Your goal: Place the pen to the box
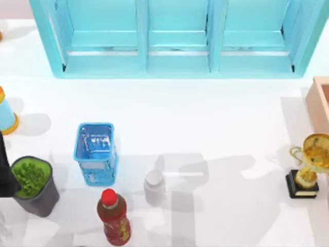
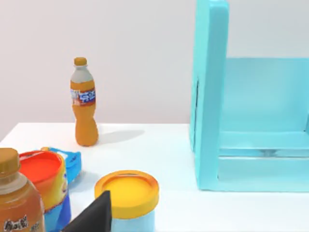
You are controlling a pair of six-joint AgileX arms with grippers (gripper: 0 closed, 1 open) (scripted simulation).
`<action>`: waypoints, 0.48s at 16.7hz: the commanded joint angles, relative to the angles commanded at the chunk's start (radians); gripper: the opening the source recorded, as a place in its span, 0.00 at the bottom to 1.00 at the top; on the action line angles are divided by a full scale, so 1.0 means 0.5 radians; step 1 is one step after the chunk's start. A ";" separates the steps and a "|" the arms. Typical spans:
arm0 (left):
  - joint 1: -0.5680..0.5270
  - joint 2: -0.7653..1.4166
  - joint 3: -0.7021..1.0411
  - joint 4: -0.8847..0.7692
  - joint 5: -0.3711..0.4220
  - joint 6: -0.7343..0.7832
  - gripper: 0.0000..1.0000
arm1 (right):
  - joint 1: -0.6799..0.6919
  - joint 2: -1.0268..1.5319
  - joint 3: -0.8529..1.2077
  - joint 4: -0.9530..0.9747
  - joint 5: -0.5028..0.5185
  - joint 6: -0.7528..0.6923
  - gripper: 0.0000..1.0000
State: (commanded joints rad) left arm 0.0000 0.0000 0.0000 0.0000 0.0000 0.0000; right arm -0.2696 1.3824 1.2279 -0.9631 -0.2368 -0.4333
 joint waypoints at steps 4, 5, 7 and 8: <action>0.000 0.000 0.000 0.000 0.000 0.000 1.00 | 0.000 0.000 0.000 0.000 0.000 0.000 0.15; 0.000 0.000 0.000 0.000 0.000 0.000 1.00 | 0.000 0.000 0.000 0.000 0.000 0.000 0.23; 0.000 0.000 0.000 0.000 0.000 0.000 1.00 | 0.000 0.000 0.000 0.000 0.000 0.000 0.38; 0.000 0.000 0.000 0.000 0.000 0.000 1.00 | 0.000 0.000 0.000 0.000 0.000 0.000 0.45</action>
State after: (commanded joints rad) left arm 0.0000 0.0000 0.0000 0.0000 0.0000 0.0000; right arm -0.2696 1.3824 1.2279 -0.9631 -0.2368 -0.4333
